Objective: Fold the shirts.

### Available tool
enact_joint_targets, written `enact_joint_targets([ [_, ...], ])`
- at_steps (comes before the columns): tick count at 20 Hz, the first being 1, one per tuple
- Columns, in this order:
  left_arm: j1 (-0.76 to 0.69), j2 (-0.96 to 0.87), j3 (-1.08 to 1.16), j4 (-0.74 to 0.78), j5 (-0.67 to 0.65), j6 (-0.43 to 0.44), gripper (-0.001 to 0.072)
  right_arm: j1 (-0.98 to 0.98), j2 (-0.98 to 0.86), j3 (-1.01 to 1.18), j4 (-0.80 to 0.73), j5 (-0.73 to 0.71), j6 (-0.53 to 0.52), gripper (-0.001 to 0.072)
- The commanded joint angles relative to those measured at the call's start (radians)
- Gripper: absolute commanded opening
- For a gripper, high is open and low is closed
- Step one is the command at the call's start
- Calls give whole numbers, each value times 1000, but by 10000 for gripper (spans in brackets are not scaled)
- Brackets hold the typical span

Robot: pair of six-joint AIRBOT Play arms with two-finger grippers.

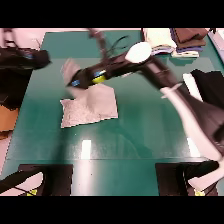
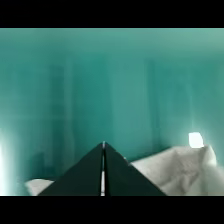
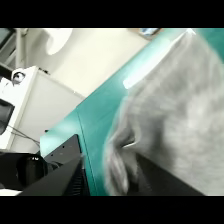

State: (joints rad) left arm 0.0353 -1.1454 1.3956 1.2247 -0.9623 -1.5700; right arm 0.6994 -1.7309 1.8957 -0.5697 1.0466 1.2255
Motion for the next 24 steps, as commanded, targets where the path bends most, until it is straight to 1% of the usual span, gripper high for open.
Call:
enact_joint_targets([
  [1, 98, 103, 1, 29, -35, 8, 23, 103, -177, 155, 16, -21, -15, 403],
  [2, 97, 103, 1, 29, -55, 8, 23, 92, -180, 146, 16, 2, -14, 375],
  [3, 95, 102, 0, 24, -80, 8, 22, 71, -166, 116, 5, 27, -14, 374],
  [5, 65, 101, 0, 27, -96, 11, 22, 8, -103, 6, -97, 69, -10, 374],
  [7, 19, 100, -2, 27, -93, 36, 22, -85, -17, -149, -193, 80, 11, 374],
  [10, -60, 100, -2, 26, -89, 44, 23, -259, 121, -436, -343, 81, 110, 367],
  [11, -85, 98, -2, 26, -76, 45, 23, -317, 149, -521, -355, 76, 121, 388],
  [12, -106, 93, -2, 26, -64, 47, 23, -375, 167, -602, -324, 64, 121, 546],
  [13, -124, 89, -2, 26, -55, 60, 23, -423, 171, -664, -277, 51, 120, 617],
  [14, -139, 89, -5, 25, -41, 60, 23, -450, 170, -707, -237, 39, 119, 617],
  [16, -158, 89, -5, 24, -11, 60, 23, -466, 163, -762, -179, -31, 93, 614],
  [18, -160, 89, -5, 21, 11, 60, 23, -443, 124, -754, -124, -81, 86, 613],
  [20, -160, 89, -5, 22, 10, 60, 23, -397, 56, -704, -53, -83, 58, 607],
  [21, -160, 89, -5, 21, 10, 60, 23, -369, 12, -666, -23, -83, 54, 594],
  [24, -160, 89, -5, 21, 3, 60, 23, -283, -114, -547, 58, -73, 50, 594],
])
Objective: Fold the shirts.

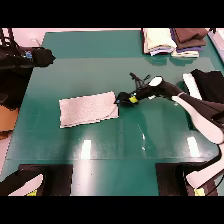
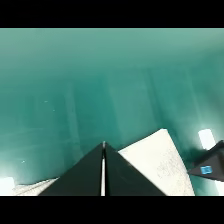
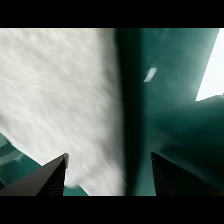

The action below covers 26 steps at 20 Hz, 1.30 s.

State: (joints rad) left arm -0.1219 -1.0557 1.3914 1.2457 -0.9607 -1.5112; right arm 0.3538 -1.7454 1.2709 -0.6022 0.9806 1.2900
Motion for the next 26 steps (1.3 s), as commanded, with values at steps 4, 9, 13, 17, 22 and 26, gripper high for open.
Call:
enact_joint_targets([
  [4, -8, -1, 0, -6, -11, 1, 22, 168, -206, 230, 156, -17, -62, 273],
  [9, -82, -1, 0, -3, -1, 0, 22, 117, -196, 397, 64, 24, -74, 13],
  [13, -190, -1, 0, -3, 31, 0, 22, -93, -76, 479, -192, 116, 31, 13],
  [17, -277, -1, 0, -4, 98, -9, 22, -379, 53, 496, -315, 198, 45, 13],
  [22, -310, -1, 0, -24, 122, -55, 22, -738, 116, 496, -314, 189, 45, 13],
  [26, -310, -1, 0, -25, 123, -63, 22, -920, 115, 496, -305, 123, 45, 13],
])
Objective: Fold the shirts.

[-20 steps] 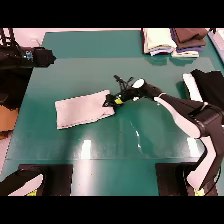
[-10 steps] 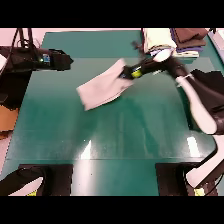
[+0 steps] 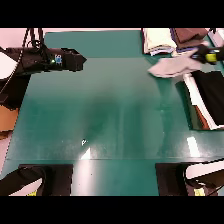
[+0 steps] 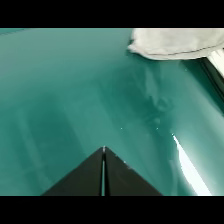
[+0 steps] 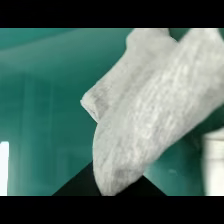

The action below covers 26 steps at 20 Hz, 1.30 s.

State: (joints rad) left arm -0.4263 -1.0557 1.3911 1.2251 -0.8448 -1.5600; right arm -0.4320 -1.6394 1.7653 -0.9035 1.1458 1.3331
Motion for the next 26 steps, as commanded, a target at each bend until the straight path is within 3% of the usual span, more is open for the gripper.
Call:
enact_joint_targets([
  [1, -5, -1, 0, -5, 6, -16, 22, -154, 9, 1, -4, -68, 2, 13],
  [5, -5, -1, 0, -4, -9, -63, 22, -179, 0, 77, 81, -161, -31, 13],
  [11, -5, -1, 0, -5, -51, -63, 22, -183, 19, 295, 62, -203, -36, 13],
  [15, -5, -1, 0, -5, -55, -63, 22, -225, 134, 153, 39, -197, -36, 13],
  [19, -5, -1, 0, -4, -64, -62, 23, -261, 269, -39, -139, -115, -52, 13],
  [26, -5, -1, 0, -4, -80, -55, 23, -375, 550, -530, -229, 27, -119, 15],
])
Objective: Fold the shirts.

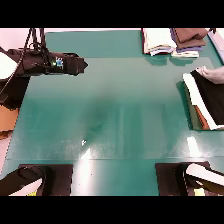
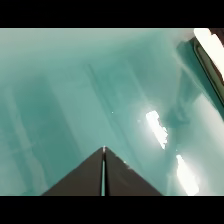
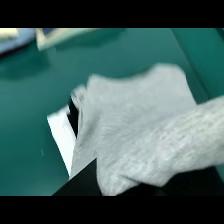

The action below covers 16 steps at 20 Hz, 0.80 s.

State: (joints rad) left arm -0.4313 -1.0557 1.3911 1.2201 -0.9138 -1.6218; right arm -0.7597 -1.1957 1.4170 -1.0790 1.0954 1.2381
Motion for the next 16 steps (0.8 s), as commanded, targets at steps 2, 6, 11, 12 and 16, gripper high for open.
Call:
enact_joint_targets([
  [2, 0, -1, 0, 1, -18, 7, 23, -85, 182, -304, -153, 113, -23, 111],
  [6, 0, -1, 0, 1, -21, 7, 23, -205, 293, -407, -312, 158, 40, 655],
  [11, 0, -1, 0, 0, -20, 7, 23, -293, 375, -291, -144, 112, 101, 654],
  [12, 0, -1, 0, 0, -16, 6, 24, -266, 381, -272, -55, 97, 101, 654],
  [16, 0, -1, 0, 31, -13, 7, 24, 5, 380, -249, 134, 77, 100, 654],
])
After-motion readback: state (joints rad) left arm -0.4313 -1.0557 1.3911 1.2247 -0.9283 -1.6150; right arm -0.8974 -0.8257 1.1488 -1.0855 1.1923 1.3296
